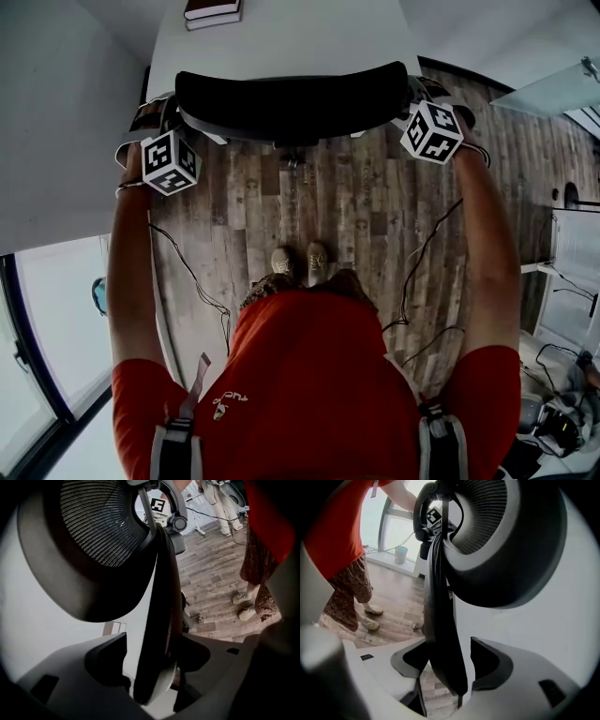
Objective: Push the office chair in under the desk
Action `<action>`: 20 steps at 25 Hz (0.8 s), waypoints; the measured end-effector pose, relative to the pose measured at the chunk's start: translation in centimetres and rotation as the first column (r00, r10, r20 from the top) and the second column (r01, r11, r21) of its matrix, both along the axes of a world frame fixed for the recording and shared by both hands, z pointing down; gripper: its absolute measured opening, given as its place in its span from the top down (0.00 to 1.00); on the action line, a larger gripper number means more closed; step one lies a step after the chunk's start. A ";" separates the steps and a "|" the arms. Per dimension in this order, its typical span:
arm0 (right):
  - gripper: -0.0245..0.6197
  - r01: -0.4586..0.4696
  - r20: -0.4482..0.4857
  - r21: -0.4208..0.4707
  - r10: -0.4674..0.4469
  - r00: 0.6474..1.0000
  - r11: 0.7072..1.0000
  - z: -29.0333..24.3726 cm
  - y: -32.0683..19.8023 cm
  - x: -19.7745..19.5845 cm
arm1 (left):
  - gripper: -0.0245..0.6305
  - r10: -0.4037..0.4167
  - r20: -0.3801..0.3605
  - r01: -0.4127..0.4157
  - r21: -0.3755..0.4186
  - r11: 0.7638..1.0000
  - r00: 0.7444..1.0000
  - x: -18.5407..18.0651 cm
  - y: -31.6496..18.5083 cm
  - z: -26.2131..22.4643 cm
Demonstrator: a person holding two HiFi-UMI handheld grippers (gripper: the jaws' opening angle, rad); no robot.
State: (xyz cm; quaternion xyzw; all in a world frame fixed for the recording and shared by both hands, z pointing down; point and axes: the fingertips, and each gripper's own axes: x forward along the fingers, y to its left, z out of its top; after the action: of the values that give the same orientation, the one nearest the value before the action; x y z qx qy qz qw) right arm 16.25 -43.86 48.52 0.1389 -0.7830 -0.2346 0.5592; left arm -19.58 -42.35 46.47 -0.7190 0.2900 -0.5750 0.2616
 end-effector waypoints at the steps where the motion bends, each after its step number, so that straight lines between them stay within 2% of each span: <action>1: 0.56 -0.006 0.003 0.006 0.006 1.000 1.000 -0.4 0.1 0.3 | 0.53 0.000 0.003 0.000 0.002 1.000 1.000 0.0 0.1 -0.3; 5: 0.55 -0.014 0.002 0.024 0.014 1.000 1.000 -1.8 1.2 1.6 | 0.50 -0.009 -0.012 0.009 0.025 1.000 1.000 -0.3 1.1 -1.4; 8: 0.55 -0.045 0.042 0.057 0.043 0.998 0.997 -3.3 2.4 2.7 | 0.49 -0.027 -0.042 0.030 0.064 0.998 0.999 -0.9 2.4 -2.5; 10: 0.55 -0.085 0.102 0.086 0.076 0.992 0.993 -4.8 3.1 3.3 | 0.49 -0.052 -0.096 0.061 0.096 0.993 0.994 -1.3 3.4 -3.8; 12: 0.55 -0.142 0.204 0.105 0.118 0.972 0.984 -6.5 4.0 3.7 | 0.49 -0.079 -0.194 0.106 0.131 0.986 0.978 -1.5 4.4 -5.6; 14: 0.55 -0.207 0.335 0.098 0.164 0.928 0.973 -8.3 5.3 3.6 | 0.49 -0.097 -0.324 0.155 0.157 0.975 0.941 -1.1 5.8 -7.7; 16: 0.55 -0.256 0.479 0.070 0.193 0.856 0.964 -10.0 6.9 3.1 | 0.49 -0.096 -0.454 0.191 0.168 0.967 0.886 -0.3 7.5 -9.5; 19: 0.56 -0.303 0.675 0.029 0.205 0.709 0.952 -12.6 9.6 1.9 | 0.50 -0.057 -0.605 0.202 0.176 0.963 0.795 2.2 10.4 -11.6; 20: 0.56 -0.312 0.727 0.018 0.202 0.656 0.950 -13.3 10.6 1.5 | 0.51 -0.043 -0.654 0.202 0.170 0.964 0.756 3.1 11.3 -12.1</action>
State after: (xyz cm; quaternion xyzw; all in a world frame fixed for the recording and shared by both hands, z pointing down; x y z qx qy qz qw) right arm 17.71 -33.31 35.25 0.3678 -0.8920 -0.1349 0.2254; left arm -16.46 -31.01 34.39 -0.8164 0.4735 -0.2714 0.1888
